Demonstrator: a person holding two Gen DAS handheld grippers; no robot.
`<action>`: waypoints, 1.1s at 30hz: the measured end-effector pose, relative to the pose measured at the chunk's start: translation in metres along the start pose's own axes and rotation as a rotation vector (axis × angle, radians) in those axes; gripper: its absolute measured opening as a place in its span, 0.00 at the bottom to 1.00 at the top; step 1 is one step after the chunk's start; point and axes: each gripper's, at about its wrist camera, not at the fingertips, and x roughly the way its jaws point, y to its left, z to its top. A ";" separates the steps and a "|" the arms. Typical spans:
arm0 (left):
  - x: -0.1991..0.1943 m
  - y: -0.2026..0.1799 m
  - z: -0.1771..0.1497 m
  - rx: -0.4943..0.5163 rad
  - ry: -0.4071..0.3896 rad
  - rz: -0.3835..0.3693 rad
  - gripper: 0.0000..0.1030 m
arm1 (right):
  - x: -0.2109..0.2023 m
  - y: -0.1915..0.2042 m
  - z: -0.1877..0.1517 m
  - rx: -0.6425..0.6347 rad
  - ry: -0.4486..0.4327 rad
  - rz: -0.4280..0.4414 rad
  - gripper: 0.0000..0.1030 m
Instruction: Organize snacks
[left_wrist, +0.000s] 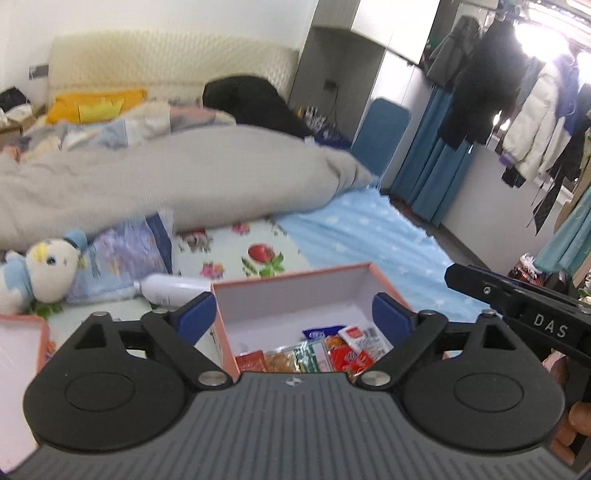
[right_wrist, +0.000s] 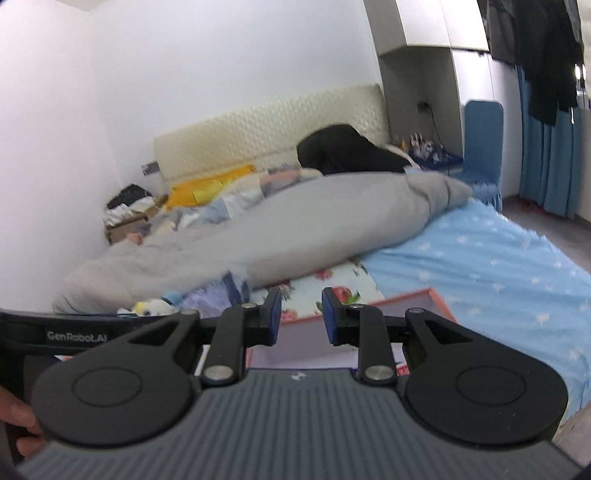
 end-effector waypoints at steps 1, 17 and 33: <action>-0.010 -0.001 0.001 0.005 -0.011 0.002 0.95 | -0.005 0.003 0.002 0.000 -0.005 -0.001 0.27; -0.128 -0.011 -0.034 0.052 -0.063 0.045 1.00 | -0.084 0.031 -0.029 -0.015 -0.016 -0.014 0.27; -0.103 0.013 -0.101 0.017 0.016 0.129 1.00 | -0.061 0.043 -0.100 -0.049 0.081 -0.084 0.27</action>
